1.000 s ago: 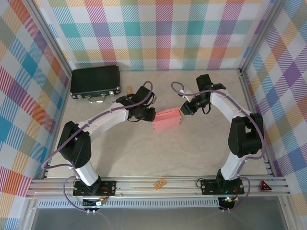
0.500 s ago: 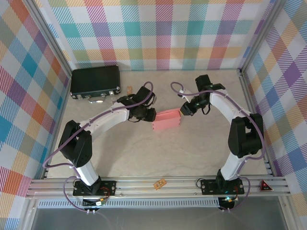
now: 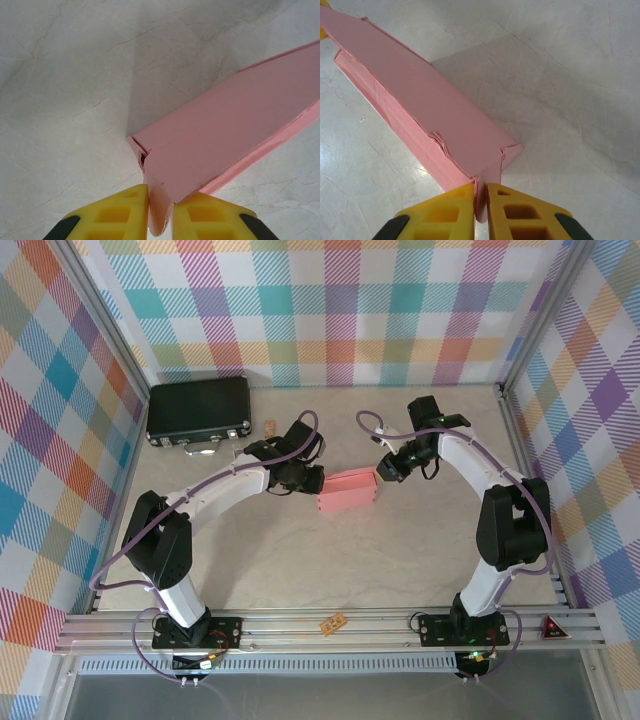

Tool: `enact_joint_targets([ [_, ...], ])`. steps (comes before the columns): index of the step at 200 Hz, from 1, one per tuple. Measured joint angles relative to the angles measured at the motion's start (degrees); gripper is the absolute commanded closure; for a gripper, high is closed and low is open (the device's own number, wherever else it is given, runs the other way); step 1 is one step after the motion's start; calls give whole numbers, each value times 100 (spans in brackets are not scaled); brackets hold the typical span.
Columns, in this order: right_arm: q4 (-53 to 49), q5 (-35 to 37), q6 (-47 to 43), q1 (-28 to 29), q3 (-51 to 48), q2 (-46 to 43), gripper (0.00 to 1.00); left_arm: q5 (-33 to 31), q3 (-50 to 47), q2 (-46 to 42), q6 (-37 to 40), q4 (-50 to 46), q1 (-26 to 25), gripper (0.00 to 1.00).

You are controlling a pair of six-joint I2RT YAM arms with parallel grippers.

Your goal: Fold the paper box

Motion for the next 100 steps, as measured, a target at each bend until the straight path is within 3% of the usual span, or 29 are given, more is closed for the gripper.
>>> enact_joint_targets([
  [100,-44,2,127,0,13,0,87,105,-4,0,-76,15,2,86],
])
